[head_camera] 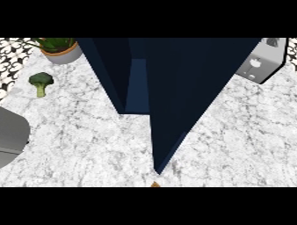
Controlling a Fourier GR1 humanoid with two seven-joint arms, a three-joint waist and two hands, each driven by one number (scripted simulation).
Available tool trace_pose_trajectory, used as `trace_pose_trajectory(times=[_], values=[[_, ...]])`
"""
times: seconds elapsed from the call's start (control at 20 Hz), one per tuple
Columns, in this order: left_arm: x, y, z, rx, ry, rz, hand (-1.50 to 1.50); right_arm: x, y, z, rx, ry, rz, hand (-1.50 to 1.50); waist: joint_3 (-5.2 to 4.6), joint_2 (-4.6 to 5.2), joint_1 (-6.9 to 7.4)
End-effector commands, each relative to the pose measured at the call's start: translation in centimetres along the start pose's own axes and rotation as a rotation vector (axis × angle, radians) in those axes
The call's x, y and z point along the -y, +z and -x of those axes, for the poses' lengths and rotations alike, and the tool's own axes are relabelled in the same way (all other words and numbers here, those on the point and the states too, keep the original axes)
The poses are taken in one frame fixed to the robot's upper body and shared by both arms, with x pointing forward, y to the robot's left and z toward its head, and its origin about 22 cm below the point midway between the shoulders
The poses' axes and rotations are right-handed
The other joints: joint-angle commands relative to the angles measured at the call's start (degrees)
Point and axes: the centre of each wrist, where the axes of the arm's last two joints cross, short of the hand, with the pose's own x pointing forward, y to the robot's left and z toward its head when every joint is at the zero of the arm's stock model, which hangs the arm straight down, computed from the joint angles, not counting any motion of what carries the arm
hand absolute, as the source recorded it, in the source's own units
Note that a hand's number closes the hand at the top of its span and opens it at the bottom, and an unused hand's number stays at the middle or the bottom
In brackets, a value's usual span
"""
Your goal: Pick up the wine, place it into the cabinet and close the cabinet
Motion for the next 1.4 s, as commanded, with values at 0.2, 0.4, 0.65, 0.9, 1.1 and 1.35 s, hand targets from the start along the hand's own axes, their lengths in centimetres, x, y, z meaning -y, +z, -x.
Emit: trace_pose_trajectory(times=[0.2,0.4,0.65,0.9,1.1,1.35], values=[[0.0,-0.4,0.2,-0.012,0.012,0.000,-1.50,-1.3,-7.7,-3.0,0.068,-0.064,-0.038,1.50,0.00,0.08,1.05],[0.7,-1.5,0.7,-0.002,0.005,-0.017,-1.50,-0.6,-12.2,-3.6,0.079,-0.056,-0.008,1.50,0.12,0.29,0.01],[0.5,-0.6,1.2,-0.008,-0.009,-0.021,-1.50,0.7,-17.5,-3.7,0.098,0.039,0.048,1.50,0.13,0.23,0.54],[0.7,-1.7,0.6,0.013,-0.002,-0.029,-1.50,2.0,-21.2,-3.4,0.100,0.178,0.120,1.50,0.14,0.27,0.11],[0.2,-0.6,2.0,0.008,-0.015,-0.027,-1.50,5.4,-22.8,-2.3,0.066,0.146,0.166,1.50,0.15,0.26,-0.19],[-1.1,-1.3,-0.6,0.030,-0.030,-0.020,-1.50,8.0,-24.2,-1.0,0.043,0.133,0.189,1.50,0.18,0.12,0.13]])
